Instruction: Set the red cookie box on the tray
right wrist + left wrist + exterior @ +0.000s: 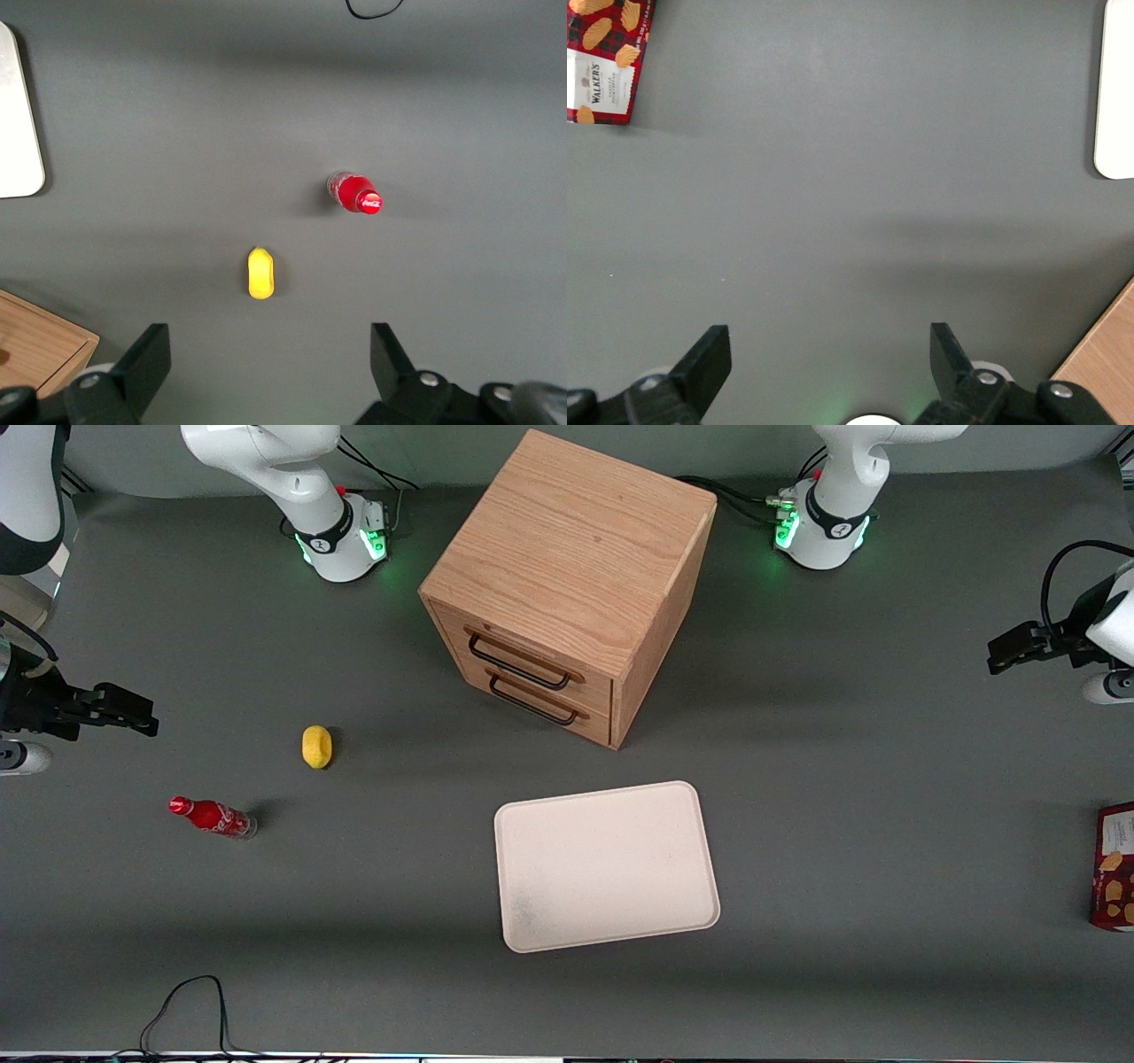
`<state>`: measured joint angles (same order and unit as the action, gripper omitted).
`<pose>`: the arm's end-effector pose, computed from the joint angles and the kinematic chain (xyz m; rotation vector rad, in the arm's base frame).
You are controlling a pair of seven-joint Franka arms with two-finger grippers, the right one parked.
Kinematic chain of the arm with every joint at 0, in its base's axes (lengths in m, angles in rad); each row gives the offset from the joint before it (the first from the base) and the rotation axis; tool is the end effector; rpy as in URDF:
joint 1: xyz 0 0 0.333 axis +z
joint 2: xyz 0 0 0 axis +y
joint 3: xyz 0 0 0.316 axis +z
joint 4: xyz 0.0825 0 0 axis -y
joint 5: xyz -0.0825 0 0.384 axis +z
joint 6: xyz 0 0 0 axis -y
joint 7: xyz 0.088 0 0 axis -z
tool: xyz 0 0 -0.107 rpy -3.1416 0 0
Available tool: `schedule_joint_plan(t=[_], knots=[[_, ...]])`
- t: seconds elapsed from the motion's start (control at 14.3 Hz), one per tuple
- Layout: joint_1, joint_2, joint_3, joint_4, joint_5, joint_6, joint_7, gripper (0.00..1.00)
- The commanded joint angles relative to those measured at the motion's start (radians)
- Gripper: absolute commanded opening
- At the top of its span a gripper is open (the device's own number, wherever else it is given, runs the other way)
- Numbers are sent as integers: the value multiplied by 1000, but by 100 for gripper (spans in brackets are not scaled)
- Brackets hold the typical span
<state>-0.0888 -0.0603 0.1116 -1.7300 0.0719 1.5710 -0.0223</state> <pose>0.5304 0.0214 0.5824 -3.0721 -0.0630 0.1523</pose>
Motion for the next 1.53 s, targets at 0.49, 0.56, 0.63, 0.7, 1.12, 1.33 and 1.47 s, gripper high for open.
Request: schedule_joint_plan(t=[0.49,0.56,0.63,0.7,1.12,1.33,1.47], knots=[[21,0,-9,46,-14,-57,-14,100],[20,0,-10,49,-14,-57,-14,100],[15,2,-12,56,-12,-57,-18,100],[14,4,-12,61,-12,-57,-18,100],[23,13,-7,87,-6,-72,-2,100],[85,59,13,176,6,-140,133,100],[212,114,13,259,8,-154,343,100]])
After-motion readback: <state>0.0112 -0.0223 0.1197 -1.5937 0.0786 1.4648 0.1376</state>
